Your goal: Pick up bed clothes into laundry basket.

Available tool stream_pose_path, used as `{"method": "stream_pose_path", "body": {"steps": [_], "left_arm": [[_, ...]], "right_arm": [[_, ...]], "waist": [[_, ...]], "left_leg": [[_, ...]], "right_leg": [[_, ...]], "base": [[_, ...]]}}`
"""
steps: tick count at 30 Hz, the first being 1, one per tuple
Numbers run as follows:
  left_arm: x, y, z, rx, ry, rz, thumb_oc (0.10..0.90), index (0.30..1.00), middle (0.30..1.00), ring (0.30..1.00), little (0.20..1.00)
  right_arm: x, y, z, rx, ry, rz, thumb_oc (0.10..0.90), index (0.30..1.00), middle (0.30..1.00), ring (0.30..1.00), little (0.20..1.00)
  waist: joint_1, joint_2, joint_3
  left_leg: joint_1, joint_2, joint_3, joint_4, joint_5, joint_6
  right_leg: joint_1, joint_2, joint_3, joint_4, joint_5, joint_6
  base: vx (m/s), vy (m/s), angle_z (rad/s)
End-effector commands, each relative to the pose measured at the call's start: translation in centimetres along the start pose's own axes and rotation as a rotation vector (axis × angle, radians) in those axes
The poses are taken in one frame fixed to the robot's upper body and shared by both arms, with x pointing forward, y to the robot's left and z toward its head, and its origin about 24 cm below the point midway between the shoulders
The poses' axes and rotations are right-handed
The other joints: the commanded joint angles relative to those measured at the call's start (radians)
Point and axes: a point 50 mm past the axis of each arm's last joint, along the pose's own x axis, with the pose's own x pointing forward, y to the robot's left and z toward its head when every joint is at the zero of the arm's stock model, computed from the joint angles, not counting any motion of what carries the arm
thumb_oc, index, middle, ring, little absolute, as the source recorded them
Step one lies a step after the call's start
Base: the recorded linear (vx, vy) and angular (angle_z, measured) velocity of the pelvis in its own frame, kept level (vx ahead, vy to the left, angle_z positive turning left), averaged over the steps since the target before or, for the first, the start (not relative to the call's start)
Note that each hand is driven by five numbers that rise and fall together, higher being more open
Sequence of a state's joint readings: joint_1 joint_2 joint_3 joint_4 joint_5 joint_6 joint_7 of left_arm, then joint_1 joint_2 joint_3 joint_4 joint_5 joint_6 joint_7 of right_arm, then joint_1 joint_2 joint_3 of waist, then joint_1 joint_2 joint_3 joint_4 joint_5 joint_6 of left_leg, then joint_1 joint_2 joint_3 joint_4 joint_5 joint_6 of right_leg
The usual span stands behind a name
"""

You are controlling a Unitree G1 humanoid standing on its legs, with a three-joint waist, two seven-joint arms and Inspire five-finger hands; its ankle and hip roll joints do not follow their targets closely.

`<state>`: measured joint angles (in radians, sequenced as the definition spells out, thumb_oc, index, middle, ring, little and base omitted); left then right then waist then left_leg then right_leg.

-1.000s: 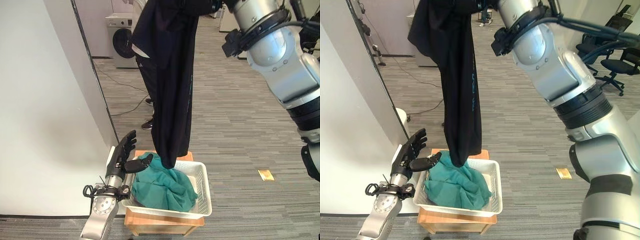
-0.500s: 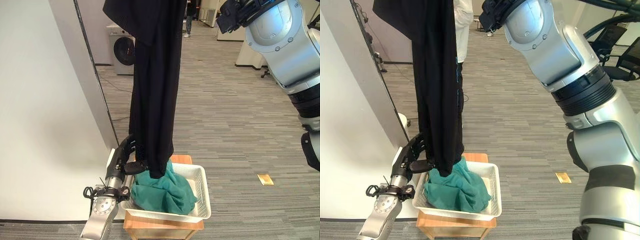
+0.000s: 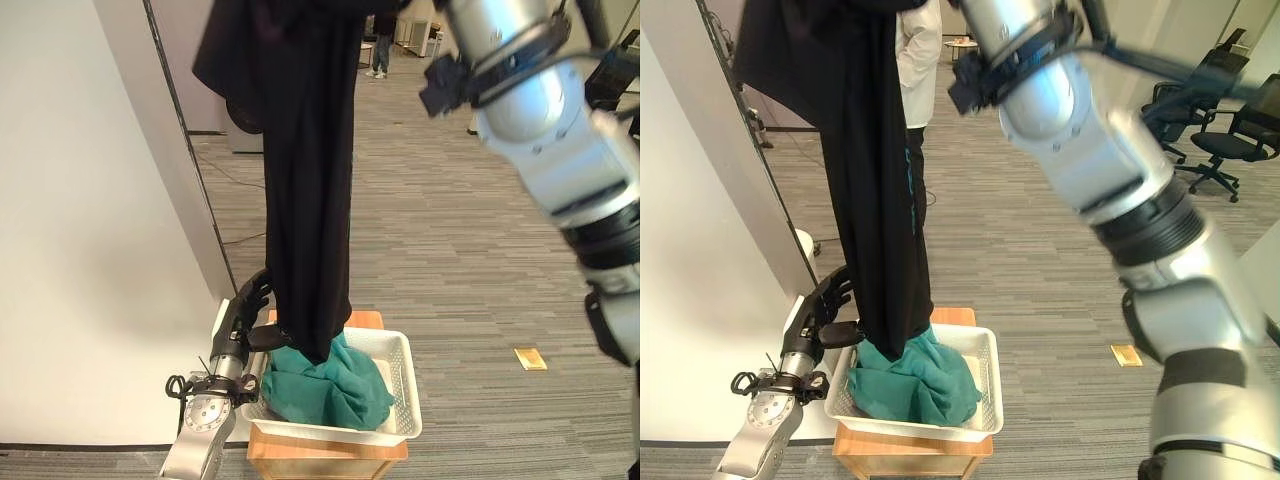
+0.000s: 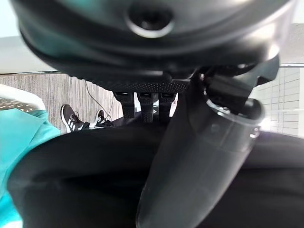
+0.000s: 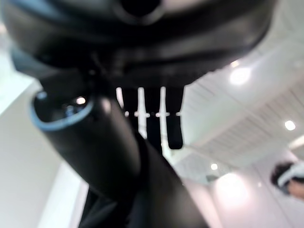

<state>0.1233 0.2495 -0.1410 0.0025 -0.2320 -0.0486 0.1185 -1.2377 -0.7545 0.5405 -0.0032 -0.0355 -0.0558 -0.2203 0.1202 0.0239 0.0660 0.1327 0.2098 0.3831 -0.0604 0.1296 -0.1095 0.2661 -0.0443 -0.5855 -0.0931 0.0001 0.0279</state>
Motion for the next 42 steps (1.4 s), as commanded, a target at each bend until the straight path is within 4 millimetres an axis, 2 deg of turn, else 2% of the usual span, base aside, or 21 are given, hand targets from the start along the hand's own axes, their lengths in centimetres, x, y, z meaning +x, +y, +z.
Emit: {"method": "stream_pose_path", "body": {"steps": [1,3,7,9,10,12,17,21,24,27,30,35,42], "left_arm": [[0.6,5.2,4.5,0.134,-0.225,0.203,0.800,0.900,0.900,0.900,0.900],[0.5,5.1,4.1,0.134,-0.212,0.212,0.800,0.900,0.900,0.900,0.900],[0.1,5.1,3.4,0.140,-0.183,0.213,0.800,0.900,0.900,0.900,0.900],[0.0,5.0,3.3,0.137,-0.176,0.210,0.800,0.900,0.900,0.900,0.900],[0.0,4.9,3.3,0.137,-0.173,0.204,0.800,0.900,0.900,0.900,0.900],[0.0,4.8,3.2,0.138,-0.171,0.200,0.800,0.900,0.900,0.900,0.900],[0.1,4.1,3.1,0.142,-0.162,0.172,0.800,0.900,0.900,0.900,0.900],[0.1,3.7,2.8,0.141,-0.150,0.150,0.800,0.900,0.900,0.900,0.900],[0.1,3.6,2.7,0.131,-0.143,0.141,0.800,0.900,0.900,0.900,0.900],[0.2,3.8,2.6,0.127,-0.138,0.152,0.800,0.900,0.900,0.900,0.900],[0.3,4.0,2.6,0.120,-0.134,0.175,0.800,0.900,0.900,0.900,0.900],[-0.1,3.7,2.5,0.137,-0.132,0.175,0.800,0.900,0.900,0.900,0.900],[-0.2,3.5,2.8,0.173,-0.152,0.179,0.800,0.900,0.900,0.900,0.900]], "right_arm": [[1.1,-4.0,-0.5,-0.074,0.018,-0.164,0.400,0.300,0.300,0.300,0.300],[-1.1,-3.0,-2.1,-0.050,0.092,-0.153,0.400,0.300,0.300,0.300,0.300],[-4.5,-0.9,-4.0,0.008,0.201,-0.109,0.400,0.300,0.300,0.300,0.300],[-5.3,-0.3,-4.2,0.020,0.221,-0.093,0.400,0.300,0.300,0.300,0.300],[-6.5,0.7,-4.5,0.038,0.256,-0.061,0.400,0.300,0.300,0.300,0.300],[-7.2,1.4,-4.6,0.057,0.275,-0.049,0.400,0.300,0.300,0.300,0.300],[-10.6,4.6,-5.5,0.115,0.393,0.032,0.400,0.300,0.300,0.300,0.300],[-11.8,6.3,-5.8,0.143,0.443,0.079,0.400,0.300,0.300,0.300,0.300],[-12.0,7.8,-6.4,0.148,0.488,0.125,0.400,0.300,0.300,0.300,0.300],[-12.3,8.4,-6.2,0.166,0.494,0.132,0.400,0.300,0.300,0.300,0.300],[-13.2,9.2,-5.1,0.233,0.490,0.120,0.400,0.300,0.300,0.300,0.300],[-16.6,11.4,-2.9,0.356,0.515,0.178,0.400,0.300,0.300,0.300,0.300],[-18.3,12.8,-1.1,0.408,0.499,0.270,0.400,0.300,0.300,0.300,0.300]], "waist": [[0.071,-0.030,-0.075],[0.066,-0.022,-0.066],[0.061,-0.013,-0.053],[0.060,-0.012,-0.050],[0.059,-0.011,-0.043],[0.060,-0.011,-0.042],[0.058,-0.016,-0.023],[0.067,-0.025,-0.016],[0.092,-0.041,0.001],[0.098,-0.048,0.008],[0.096,-0.049,0.019],[0.074,-0.032,0.033],[0.053,-0.026,0.047]], "left_leg": [[-0.056,0.036,0.013,-0.027,0.024,-0.047],[-0.056,0.034,0.013,-0.027,0.021,-0.045],[-0.055,0.032,0.014,-0.027,0.017,-0.039],[-0.056,0.031,0.014,-0.027,0.016,-0.037],[-0.058,0.031,0.014,-0.027,0.015,-0.036],[-0.060,0.032,0.013,-0.027,0.015,-0.036],[-0.074,0.035,0.011,-0.027,0.017,-0.037],[-0.084,0.036,0.005,-0.027,0.018,-0.037],[-0.107,0.041,-0.004,-0.027,0.023,-0.039],[-0.120,0.043,-0.007,-0.027,0.028,-0.042],[-0.137,0.047,-0.010,-0.027,0.031,-0.045],[-0.129,0.044,-0.005,-0.027,0.021,-0.037],[-0.120,0.043,0.003,-0.027,0.017,-0.034]], "right_leg": [[0.068,-0.079,0.016,0.006,-0.146,0.040],[0.067,-0.080,0.021,0.006,-0.146,0.040],[0.065,-0.081,0.021,0.006,-0.145,0.040],[0.064,-0.080,0.022,0.006,-0.145,0.040],[0.060,-0.081,0.025,0.006,-0.145,0.039],[0.058,-0.081,0.025,0.006,-0.145,0.039],[0.051,-0.076,0.023,0.006,-0.144,0.036],[0.047,-0.073,0.017,0.006,-0.145,0.035],[0.032,-0.066,0.013,0.006,-0.144,0.033],[0.026,-0.061,0.011,0.006,-0.144,0.031],[0.019,-0.057,0.003,0.006,-0.146,0.029],[0.020,-0.065,0.001,0.006,-0.145,0.031],[0.021,-0.068,0.003,0.006,-0.143,0.034]], "base": [[0.00,0.000,0.00],[0.00,0.000,0.00],[0.00,0.000,0.00],[0.00,0.000,0.00],[0.00,0.000,0.00],[0.00,0.000,0.00],[0.00,-0.007,0.02],[0.01,-0.005,0.08],[0.00,-0.002,0.01],[0.00,-0.013,0.14],[0.01,-0.008,0.16],[0.00,0.020,0.07],[0.00,0.004,-0.01]]}}
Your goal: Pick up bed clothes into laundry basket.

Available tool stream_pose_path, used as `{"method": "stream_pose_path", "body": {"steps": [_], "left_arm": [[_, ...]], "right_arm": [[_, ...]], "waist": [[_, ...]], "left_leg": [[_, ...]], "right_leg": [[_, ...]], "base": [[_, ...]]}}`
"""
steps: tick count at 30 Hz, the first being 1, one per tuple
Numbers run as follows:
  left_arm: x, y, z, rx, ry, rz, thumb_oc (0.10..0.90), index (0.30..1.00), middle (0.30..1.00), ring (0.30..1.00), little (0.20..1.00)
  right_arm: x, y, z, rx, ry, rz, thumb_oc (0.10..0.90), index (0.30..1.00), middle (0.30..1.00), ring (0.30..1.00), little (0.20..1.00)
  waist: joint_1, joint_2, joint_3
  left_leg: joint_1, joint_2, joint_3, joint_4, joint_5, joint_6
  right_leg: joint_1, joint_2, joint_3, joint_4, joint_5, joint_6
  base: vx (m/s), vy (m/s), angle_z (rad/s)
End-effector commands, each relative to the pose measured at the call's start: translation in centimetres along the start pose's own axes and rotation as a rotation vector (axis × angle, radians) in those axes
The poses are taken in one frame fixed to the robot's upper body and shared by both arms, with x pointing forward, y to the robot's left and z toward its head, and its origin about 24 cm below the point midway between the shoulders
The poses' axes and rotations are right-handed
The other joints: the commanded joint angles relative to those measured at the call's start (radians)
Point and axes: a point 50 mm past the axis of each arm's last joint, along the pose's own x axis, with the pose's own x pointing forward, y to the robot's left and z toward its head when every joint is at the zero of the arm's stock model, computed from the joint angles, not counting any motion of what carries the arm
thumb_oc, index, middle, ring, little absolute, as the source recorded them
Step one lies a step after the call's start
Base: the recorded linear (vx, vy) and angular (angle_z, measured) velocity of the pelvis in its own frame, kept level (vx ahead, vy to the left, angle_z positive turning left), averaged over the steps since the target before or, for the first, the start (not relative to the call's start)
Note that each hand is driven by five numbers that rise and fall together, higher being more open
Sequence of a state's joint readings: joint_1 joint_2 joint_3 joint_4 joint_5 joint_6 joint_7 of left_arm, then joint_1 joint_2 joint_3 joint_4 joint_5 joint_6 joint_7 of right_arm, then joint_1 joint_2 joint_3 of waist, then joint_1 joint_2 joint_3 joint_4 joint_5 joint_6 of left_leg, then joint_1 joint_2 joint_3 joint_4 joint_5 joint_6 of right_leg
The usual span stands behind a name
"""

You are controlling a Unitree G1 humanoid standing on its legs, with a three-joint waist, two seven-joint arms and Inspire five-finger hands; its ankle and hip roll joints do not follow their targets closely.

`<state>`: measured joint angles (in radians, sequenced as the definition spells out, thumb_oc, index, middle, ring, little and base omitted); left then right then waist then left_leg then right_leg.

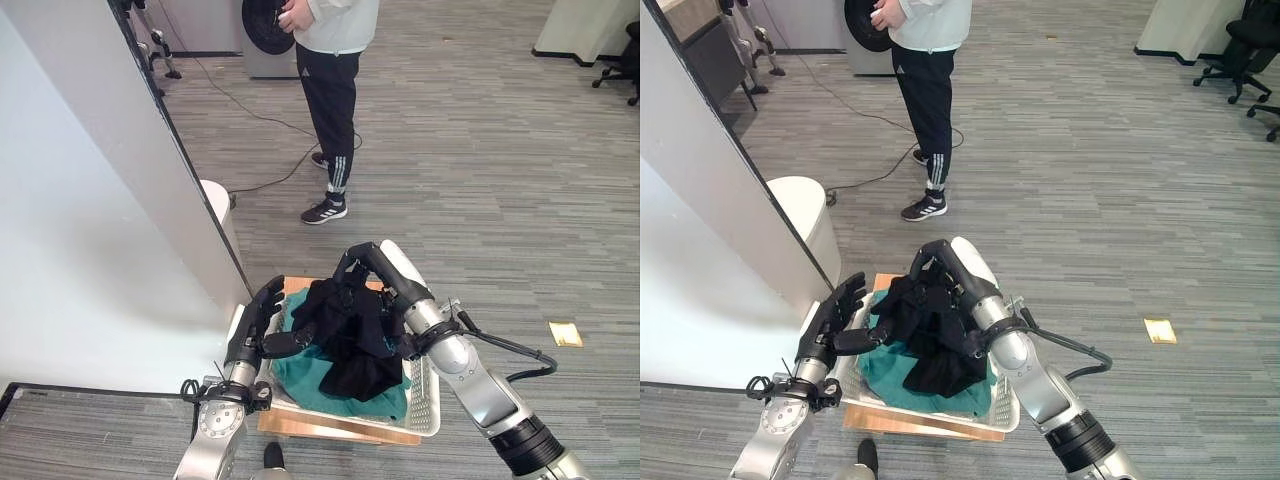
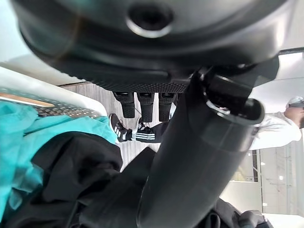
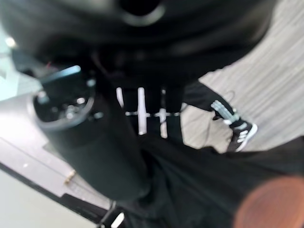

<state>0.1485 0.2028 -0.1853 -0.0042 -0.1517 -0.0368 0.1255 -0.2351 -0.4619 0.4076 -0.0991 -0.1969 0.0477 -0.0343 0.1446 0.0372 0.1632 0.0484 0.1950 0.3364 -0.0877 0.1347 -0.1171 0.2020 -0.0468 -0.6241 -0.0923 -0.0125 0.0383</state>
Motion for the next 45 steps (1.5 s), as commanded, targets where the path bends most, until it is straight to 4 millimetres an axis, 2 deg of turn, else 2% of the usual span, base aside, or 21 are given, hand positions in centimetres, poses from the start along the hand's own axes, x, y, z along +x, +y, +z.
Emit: {"method": "stream_pose_path", "body": {"steps": [1,9,10,11,12,13,14,16,18,20,22,25,30,31,33,35,38,44,45], "left_arm": [[0.2,5.5,3.4,0.145,-0.172,0.219,0.800,0.900,0.900,0.900,0.900],[-0.1,5.6,3.2,0.161,-0.166,0.222,0.800,0.900,0.900,0.900,0.900],[-0.2,5.7,3.1,0.167,-0.164,0.223,0.800,0.900,0.900,0.900,0.900],[-0.3,5.7,3.1,0.167,-0.162,0.223,0.800,0.900,0.900,0.900,0.900],[-0.3,5.7,2.9,0.171,-0.156,0.220,0.800,0.900,0.900,0.900,0.900],[-0.4,5.7,2.7,0.174,-0.146,0.221,0.800,0.900,0.900,0.900,0.900],[-0.4,5.7,2.7,0.174,-0.146,0.221,0.800,0.900,0.900,0.900,0.900],[-0.5,5.7,2.5,0.174,-0.140,0.220,0.800,0.900,0.900,0.900,0.900],[-0.6,5.6,2.1,0.175,-0.129,0.217,0.800,0.900,0.900,0.900,0.900],[-0.6,5.6,2.1,0.176,-0.129,0.217,0.800,0.900,0.900,0.900,0.900],[-0.4,5.6,1.8,0.164,-0.113,0.223,0.800,0.900,0.900,0.900,0.900],[-0.5,5.7,1.7,0.164,-0.110,0.226,0.800,0.900,0.900,0.900,0.900],[-0.6,5.7,1.2,0.150,-0.087,0.229,0.800,0.900,0.900,0.900,0.900],[-0.5,5.7,1.1,0.150,-0.084,0.228,0.800,0.900,0.900,0.900,0.900],[-0.5,5.7,1.1,0.149,-0.083,0.226,0.800,0.900,0.900,0.900,0.900],[-0.5,5.6,0.8,0.139,-0.065,0.225,0.800,0.900,0.900,0.900,0.900],[-0.6,5.7,0.6,0.131,-0.060,0.236,0.800,0.900,0.900,0.900,0.900],[-0.7,5.8,0.9,0.130,-0.071,0.246,0.800,0.900,0.900,0.900,0.900],[-0.8,5.8,1.0,0.129,-0.077,0.250,0.800,0.900,0.900,0.900,0.900]], "right_arm": [[0.9,-1.8,4.7,-0.037,-0.273,-0.075,0.400,0.300,0.300,0.300,0.300],[-0.6,0.6,1.5,-0.044,-0.142,0.048,0.400,0.300,0.300,0.300,0.300],[-1.2,1.5,0.2,-0.047,-0.081,0.093,0.400,0.300,0.300,0.300,0.300],[-1.2,1.5,0.2,-0.047,-0.080,0.093,0.400,0.300,0.300,0.300,0.300],[-1.6,2.0,-0.7,-0.055,-0.041,0.122,0.400,0.300,0.300,0.300,0.300],[-2.3,2.7,-2.1,-0.077,0.024,0.156,0.400,0.300,0.300,0.300,0.300],[-2.3,2.8,-2.1,-0.077,0.025,0.156,0.400,0.300,0.300,0.300,0.300],[-3.1,3.7,-3.6,-0.069,0.096,0.193,0.400,0.300,0.300,0.300,0.300],[-4.3,5.0,-5.8,-0.059,0.205,0.234,0.400,0.300,0.300,0.300,0.300],[-4.2,5.0,-5.8,-0.059,0.204,0.234,0.400,0.300,0.300,0.300,0.300],[-5.3,5.9,-8.6,-0.097,0.342,0.245,0.400,0.300,0.300,0.300,0.300],[-5.4,6.0,-9.6,-0.107,0.393,0.220,0.400,0.300,0.300,0.300,0.300],[-4.9,5.1,-9.8,-0.108,0.402,0.160,0.400,0.300,0.300,0.300,0.300],[-4.6,4.7,-9.6,-0.108,0.392,0.142,0.800,0.900,0.900,0.900,0.900],[-4.3,4.4,-9.4,-0.108,0.381,0.123,0.800,0.900,0.900,0.900,0.900],[-3.5,3.1,-8.7,-0.131,0.343,0.073,0.800,0.900,0.900,0.900,0.900],[-2.6,1.0,-6.9,-0.135,0.254,-0.018,0.800,0.900,0.900,0.900,0.900],[-1.8,-1.5,-4.7,-0.140,0.149,-0.131,0.800,0.900,0.900,0.900,0.900],[-1.5,-2.2,-3.7,-0.127,0.100,-0.167,0.800,0.900,0.900,0.900,0.900]], "waist": [[0.027,-0.040,-0.047],[0.027,-0.042,-0.034],[0.030,-0.044,-0.028],[0.029,-0.043,-0.029],[0.032,-0.044,-0.027],[0.033,-0.045,-0.023],[0.033,-0.045,-0.024],[0.034,-0.043,-0.020],[0.030,-0.039,-0.015],[0.030,-0.039,-0.015],[0.027,-0.032,-0.010],[0.025,-0.028,-0.008],[0.023,-0.022,-0.010],[0.022,-0.021,-0.012],[0.020,-0.020,-0.013],[0.018,-0.016,-0.019],[0.011,-0.011,-0.025],[0.009,-0.008,-0.031],[0.006,-0.009,-0.033]], "left_leg": [[-0.036,0.057,0.050,0.000,0.012,-0.026],[-0.040,0.063,0.048,0.000,0.015,-0.028],[-0.043,0.065,0.045,0.000,0.017,-0.029],[-0.043,0.065,0.045,0.000,0.017,-0.029],[-0.044,0.065,0.043,0.000,0.018,-0.029],[-0.046,0.067,0.042,0.000,0.020,-0.030],[-0.045,0.067,0.041,0.000,0.020,-0.030],[-0.046,0.068,0.038,0.000,0.021,-0.031],[-0.047,0.068,0.035,0.000,0.022,-0.030],[-0.047,0.068,0.035,0.000,0.022,-0.031],[-0.047,0.069,0.034,0.000,0.025,-0.028],[-0.046,0.068,0.032,0.000,0.026,-0.029],[-0.045,0.070,0.033,0.000,0.027,-0.032],[-0.044,0.069,0.034,0.000,0.027,-0.031],[-0.043,0.069,0.034,0.000,0.027,-0.031],[-0.041,0.067,0.034,0.000,0.026,-0.032],[-0.038,0.065,0.034,0.000,0.023,-0.032],[-0.034,0.064,0.038,0.000,0.020,-0.033],[-0.031,0.064,0.041,0.000,0.018,-0.032]], "right_leg": [[0.084,-0.066,0.042,0.005,-0.130,0.024],[0.086,-0.062,0.036,0.005,-0.133,0.023],[0.086,-0.061,0.032,0.005,-0.134,0.023],[0.086,-0.061,0.032,0.005,-0.134,0.023],[0.087,-0.060,0.031,0.005,-0.135,0.022],[0.087,-0.057,0.029,0.005,-0.137,0.020],[0.088,-0.057,0.028,0.005,-0.137,0.020],[0.088,-0.056,0.028,0.005,-0.138,0.019],[0.088,-0.055,0.031,0.005,-0.142,0.017],[0.088,-0.055,0.031,0.005,-0.142,0.016],[0.086,-0.052,0.038,0.005,-0.143,0.016],[0.084,-0.051,0.043,0.005,-0.144,0.017],[0.085,-0.047,0.049,0.005,-0.145,0.015],[0.086,-0.047,0.049,0.005,-0.145,0.015],[0.086,-0.047,0.050,0.005,-0.144,0.015],[0.086,-0.048,0.051,0.005,-0.144,0.015],[0.087,-0.051,0.052,0.005,-0.142,0.016],[0.087,-0.052,0.052,0.005,-0.139,0.017],[0.087,-0.053,0.054,0.005,-0.138,0.018]], "base": [[0.00,0.000,0.00],[0.00,0.000,0.00],[0.00,0.000,0.00],[0.00,0.000,0.00],[0.00,0.000,0.00],[0.00,0.000,0.00],[0.00,0.000,0.00],[0.00,0.000,0.00],[0.00,0.000,0.00],[0.00,0.000,0.00],[0.00,0.000,0.00],[0.00,-0.002,0.01],[0.00,0.000,0.00],[0.00,0.000,0.00],[0.00,0.000,0.00],[0.00,0.000,0.00],[0.00,0.000,0.00],[0.00,0.000,0.00],[0.00,0.000,0.00]]}}
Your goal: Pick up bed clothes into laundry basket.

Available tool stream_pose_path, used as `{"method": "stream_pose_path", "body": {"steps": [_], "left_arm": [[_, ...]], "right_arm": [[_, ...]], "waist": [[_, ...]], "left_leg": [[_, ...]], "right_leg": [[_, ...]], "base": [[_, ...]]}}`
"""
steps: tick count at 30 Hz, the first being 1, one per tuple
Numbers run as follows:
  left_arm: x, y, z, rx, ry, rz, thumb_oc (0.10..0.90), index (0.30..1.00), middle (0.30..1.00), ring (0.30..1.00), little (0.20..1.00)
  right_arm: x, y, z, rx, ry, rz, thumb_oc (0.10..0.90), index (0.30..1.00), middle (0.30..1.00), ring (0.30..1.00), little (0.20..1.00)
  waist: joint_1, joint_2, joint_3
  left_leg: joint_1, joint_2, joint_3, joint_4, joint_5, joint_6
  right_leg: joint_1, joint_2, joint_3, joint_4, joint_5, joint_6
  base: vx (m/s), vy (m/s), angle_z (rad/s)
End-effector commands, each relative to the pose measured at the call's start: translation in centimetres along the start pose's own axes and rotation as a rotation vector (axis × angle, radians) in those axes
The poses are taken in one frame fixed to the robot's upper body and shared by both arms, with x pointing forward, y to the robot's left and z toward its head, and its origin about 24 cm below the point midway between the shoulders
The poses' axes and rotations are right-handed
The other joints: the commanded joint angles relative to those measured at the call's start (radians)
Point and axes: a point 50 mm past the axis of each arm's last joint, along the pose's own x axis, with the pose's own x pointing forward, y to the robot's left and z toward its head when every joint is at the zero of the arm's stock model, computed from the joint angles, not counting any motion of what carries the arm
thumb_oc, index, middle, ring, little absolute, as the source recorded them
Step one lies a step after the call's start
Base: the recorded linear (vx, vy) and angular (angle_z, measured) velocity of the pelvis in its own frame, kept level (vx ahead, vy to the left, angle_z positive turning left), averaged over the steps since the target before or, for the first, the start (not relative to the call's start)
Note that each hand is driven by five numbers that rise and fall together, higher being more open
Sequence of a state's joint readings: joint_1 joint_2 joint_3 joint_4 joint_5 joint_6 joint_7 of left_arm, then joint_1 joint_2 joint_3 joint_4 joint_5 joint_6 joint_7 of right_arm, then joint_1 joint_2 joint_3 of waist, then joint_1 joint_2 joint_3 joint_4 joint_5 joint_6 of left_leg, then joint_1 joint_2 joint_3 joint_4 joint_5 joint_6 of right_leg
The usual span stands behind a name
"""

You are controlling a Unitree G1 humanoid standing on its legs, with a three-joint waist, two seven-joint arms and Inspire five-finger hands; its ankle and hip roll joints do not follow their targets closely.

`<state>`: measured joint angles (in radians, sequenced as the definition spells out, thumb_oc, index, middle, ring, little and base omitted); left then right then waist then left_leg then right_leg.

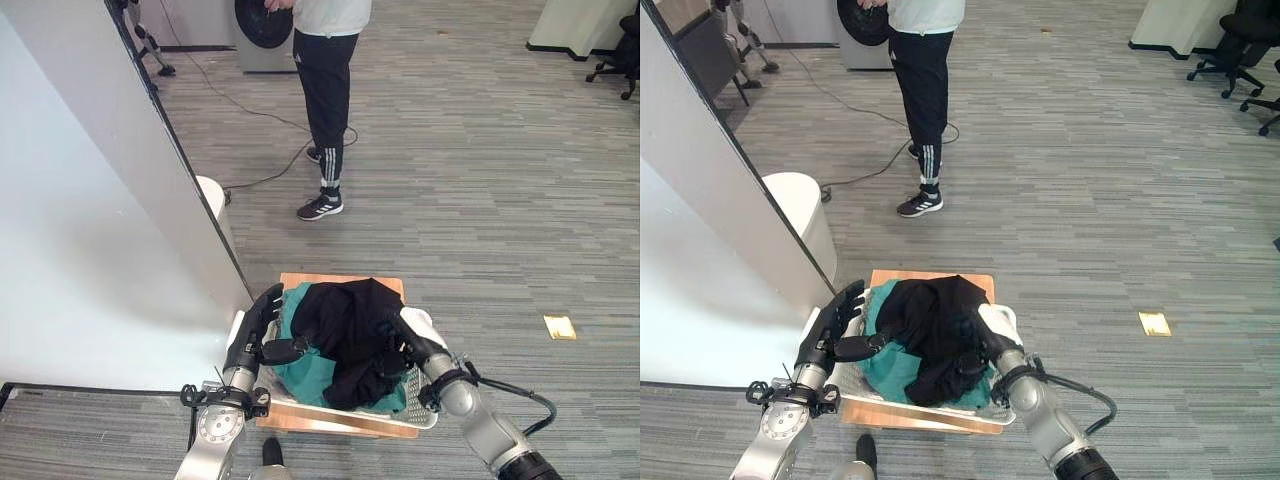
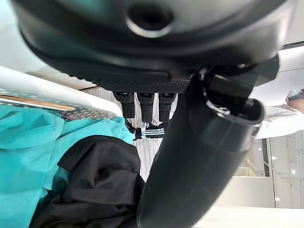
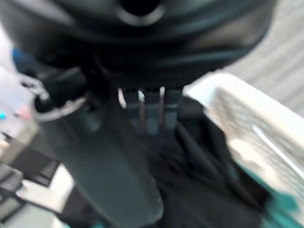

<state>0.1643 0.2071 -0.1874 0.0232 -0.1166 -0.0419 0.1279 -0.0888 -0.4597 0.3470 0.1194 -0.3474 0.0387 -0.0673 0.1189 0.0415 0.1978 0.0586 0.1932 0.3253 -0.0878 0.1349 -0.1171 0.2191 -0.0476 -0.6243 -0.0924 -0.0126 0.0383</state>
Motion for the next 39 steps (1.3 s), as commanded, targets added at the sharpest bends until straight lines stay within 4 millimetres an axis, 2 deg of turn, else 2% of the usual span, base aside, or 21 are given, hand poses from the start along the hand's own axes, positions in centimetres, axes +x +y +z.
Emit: {"method": "stream_pose_path", "body": {"steps": [1,13,17,20,23,25,26,30,34,39], "left_arm": [[-0.5,5.8,1.7,0.084,-0.106,0.248,0.800,0.900,0.900,0.900,0.900],[-1.1,5.7,2.1,0.095,-0.120,0.246,0.800,0.900,0.900,0.900,0.900],[-1.1,5.6,2.0,0.095,-0.115,0.235,0.800,0.900,0.900,0.900,0.900],[-1.0,5.4,1.9,0.072,-0.108,0.220,0.800,0.900,0.900,0.900,0.900],[-0.8,5.6,2.2,0.062,-0.115,0.231,0.800,0.900,0.900,0.900,0.900],[-0.7,5.8,2.4,0.052,-0.128,0.244,0.800,0.900,0.900,0.900,0.900],[-1.0,6.1,3.2,0.007,-0.181,0.265,0.800,0.900,0.900,0.900,0.900],[-1.7,6.4,4.2,-0.026,-0.242,0.272,0.800,0.900,0.900,0.900,0.900],[-2.7,6.6,4.7,-0.049,-0.278,0.260,0.800,0.900,0.900,0.900,0.900],[-4.1,6.8,4.3,-0.046,-0.267,0.241,0.800,0.900,0.900,0.900,0.900]], "right_arm": [[1.1,-4.9,4.5,0.022,-0.243,-0.218,0.800,0.900,0.900,0.900,0.900],[-1.4,-6.1,7.0,0.126,-0.407,-0.270,0.800,0.900,0.900,0.900,0.900],[-1.6,-5.6,6.9,0.182,-0.404,-0.232,0.800,0.900,0.900,0.900,0.900],[-1.2,-3.6,5.2,0.434,-0.310,-0.135,0.800,0.900,0.900,0.900,0.900],[-1.3,-3.5,4.7,0.600,-0.295,-0.132,0.800,0.900,0.900,0.900,0.900],[-1.4,-4.0,4.9,0.601,-0.312,-0.157,0.800,0.900,0.900,0.900,0.900],[-2.3,-5.7,5.4,0.557,-0.375,-0.254,0.800,0.900,0.900,0.900,0.900],[-4.0,-6.7,5.4,0.498,-0.411,-0.320,0.800,0.900,0.900,0.900,0.900],[-5.9,-6.6,4.5,0.425,-0.389,-0.339,0.800,0.900,0.900,0.900,0.900],[-8.0,-4.8,2.1,0.417,-0.264,-0.282,0.800,0.900,0.900,0.900,0.900]], "waist": [[0.030,-0.013,-0.068],[0.004,-0.016,-0.072],[0.002,-0.017,-0.074],[0.001,-0.018,-0.074],[0.002,-0.019,-0.073],[0.001,-0.018,-0.072],[-0.006,-0.015,-0.068],[-0.024,-0.005,-0.069],[-0.047,0.004,-0.070],[-0.069,0.012,-0.078]], "left_leg": [[-0.039,0.066,0.052,0.001,0.015,-0.032],[-0.024,0.076,0.071,0.001,0.008,-0.029],[-0.018,0.078,0.076,0.001,0.006,-0.029],[-0.014,0.081,0.079,0.001,0.006,-0.029],[-0.016,0.081,0.080,0.001,0.009,-0.030],[-0.017,0.081,0.079,0.001,0.009,-0.031],[-0.016,0.083,0.080,0.001,0.009,-0.032],[-0.009,0.085,0.088,0.001,0.008,-0.032],[0.000,0.086,0.099,0.001,0.006,-0.031],[0.013,0.084,0.110,0.001,0.001,-0.026]], "right_leg": [[0.070,-0.053,0.056,0.005,-0.137,0.019],[0.072,-0.056,0.068,0.005,-0.136,0.021],[0.074,-0.055,0.071,0.005,-0.137,0.021],[0.074,-0.054,0.068,0.005,-0.136,0.020],[0.074,-0.054,0.068,0.005,-0.136,0.020],[0.073,-0.054,0.068,0.005,-0.136,0.020],[0.070,-0.056,0.073,0.005,-0.135,0.021],[0.067,-0.056,0.083,0.005,-0.135,0.023],[0.065,-0.059,0.095,0.005,-0.134,0.027],[0.063,-0.062,0.108,0.005,-0.135,0.029]], "base": [[0.00,0.000,0.00],[0.00,0.000,0.00],[0.00,-0.004,-0.09],[0.00,-0.003,-0.02],[0.00,0.000,0.00],[0.00,0.000,0.00],[0.00,0.000,0.00],[-0.01,-0.003,-0.04],[-0.03,-0.002,-0.17],[-0.01,0.001,-0.06]]}}
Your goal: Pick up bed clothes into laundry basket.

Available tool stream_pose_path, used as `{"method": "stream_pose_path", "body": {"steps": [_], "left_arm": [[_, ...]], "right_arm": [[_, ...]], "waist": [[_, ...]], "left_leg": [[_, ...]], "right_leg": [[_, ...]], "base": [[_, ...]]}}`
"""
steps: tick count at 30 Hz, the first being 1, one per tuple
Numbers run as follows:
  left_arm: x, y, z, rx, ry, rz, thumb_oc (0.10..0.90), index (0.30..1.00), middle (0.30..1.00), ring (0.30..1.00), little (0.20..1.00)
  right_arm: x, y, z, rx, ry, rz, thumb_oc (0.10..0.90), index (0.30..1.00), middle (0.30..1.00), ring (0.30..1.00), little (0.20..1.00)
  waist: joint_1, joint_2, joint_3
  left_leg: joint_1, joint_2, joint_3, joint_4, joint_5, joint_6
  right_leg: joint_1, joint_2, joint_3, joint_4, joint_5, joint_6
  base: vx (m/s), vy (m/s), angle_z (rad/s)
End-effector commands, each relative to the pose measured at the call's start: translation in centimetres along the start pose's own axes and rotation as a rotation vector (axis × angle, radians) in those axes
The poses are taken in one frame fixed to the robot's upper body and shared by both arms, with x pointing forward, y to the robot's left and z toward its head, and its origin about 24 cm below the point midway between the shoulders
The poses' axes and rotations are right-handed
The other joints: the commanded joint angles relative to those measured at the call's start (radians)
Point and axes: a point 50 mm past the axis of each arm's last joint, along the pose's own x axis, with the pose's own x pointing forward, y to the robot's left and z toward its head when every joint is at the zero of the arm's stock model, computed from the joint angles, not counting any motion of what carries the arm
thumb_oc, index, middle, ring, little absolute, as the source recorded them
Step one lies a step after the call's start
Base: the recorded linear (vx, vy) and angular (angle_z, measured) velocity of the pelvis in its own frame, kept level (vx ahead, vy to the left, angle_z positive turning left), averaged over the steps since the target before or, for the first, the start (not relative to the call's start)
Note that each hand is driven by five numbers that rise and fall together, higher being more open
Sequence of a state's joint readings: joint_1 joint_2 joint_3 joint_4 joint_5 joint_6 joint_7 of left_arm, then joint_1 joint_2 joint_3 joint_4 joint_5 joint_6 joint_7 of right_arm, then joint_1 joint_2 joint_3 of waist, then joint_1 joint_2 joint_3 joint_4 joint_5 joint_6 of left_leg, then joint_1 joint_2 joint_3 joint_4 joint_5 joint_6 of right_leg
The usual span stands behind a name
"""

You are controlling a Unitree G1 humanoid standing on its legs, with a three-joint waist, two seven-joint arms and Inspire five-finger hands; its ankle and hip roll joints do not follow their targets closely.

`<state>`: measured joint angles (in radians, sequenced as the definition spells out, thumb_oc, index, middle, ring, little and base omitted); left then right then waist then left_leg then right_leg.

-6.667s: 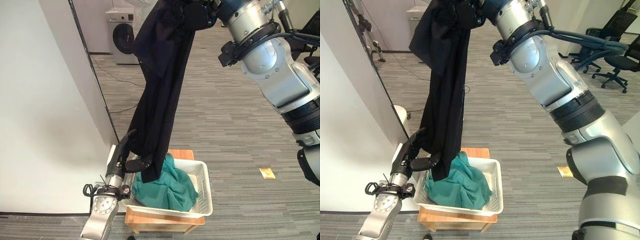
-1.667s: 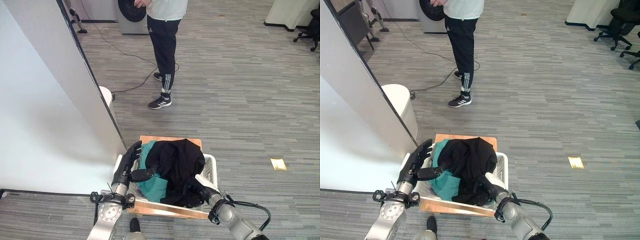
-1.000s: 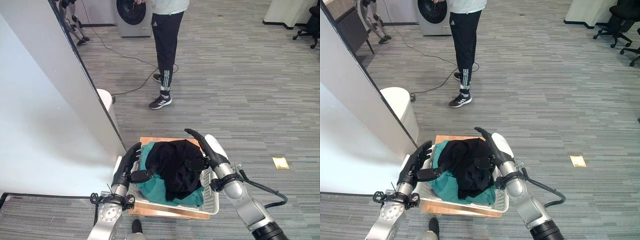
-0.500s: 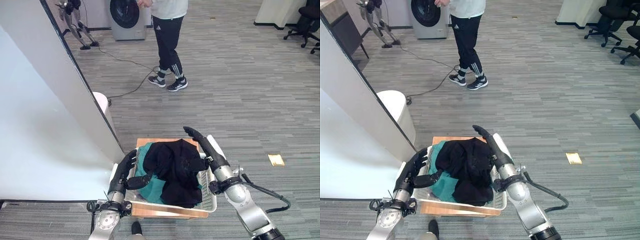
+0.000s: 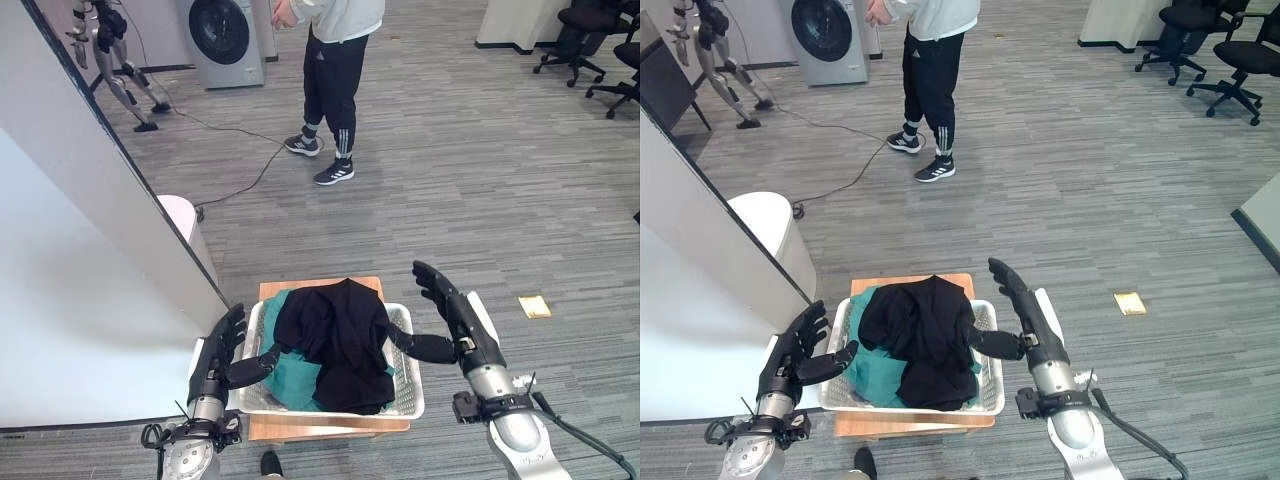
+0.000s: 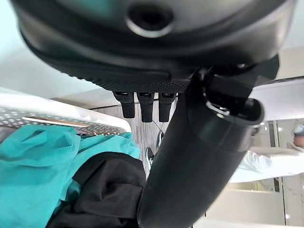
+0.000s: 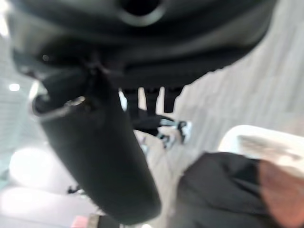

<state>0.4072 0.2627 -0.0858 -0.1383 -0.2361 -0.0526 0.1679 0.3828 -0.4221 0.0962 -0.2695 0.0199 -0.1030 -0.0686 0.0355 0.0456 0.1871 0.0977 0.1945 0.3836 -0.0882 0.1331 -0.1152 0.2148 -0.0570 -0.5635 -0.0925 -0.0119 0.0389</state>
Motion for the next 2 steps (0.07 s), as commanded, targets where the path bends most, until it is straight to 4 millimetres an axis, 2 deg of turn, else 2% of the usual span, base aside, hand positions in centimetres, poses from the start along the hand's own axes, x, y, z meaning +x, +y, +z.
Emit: {"method": "stream_pose_path", "body": {"steps": [1,2], "left_arm": [[0.82,2.30,5.56,0.000,-0.329,0.064,0.800,0.900,0.900,0.900,0.900],[0.67,2.36,5.08,-0.008,-0.308,0.066,0.800,0.900,0.900,0.900,0.900]], "right_arm": [[1.31,-1.38,3.49,-0.051,-0.241,-0.030,0.800,0.900,0.900,0.900,0.900],[1.10,-1.17,2.87,-0.058,-0.213,-0.022,0.800,0.900,0.900,0.900,0.900]], "waist": [[0.013,0.009,-0.068],[0.011,0.011,-0.068]], "left_leg": [[-0.025,0.084,0.053,0.001,0.002,-0.028],[-0.021,0.083,0.054,0.001,0.000,-0.026]], "right_leg": [[0.068,-0.054,0.048,0.005,-0.135,0.029],[0.068,-0.055,0.052,0.005,-0.135,0.029]], "base": [[0.00,0.005,-0.13],[-0.01,0.004,-0.13]]}}
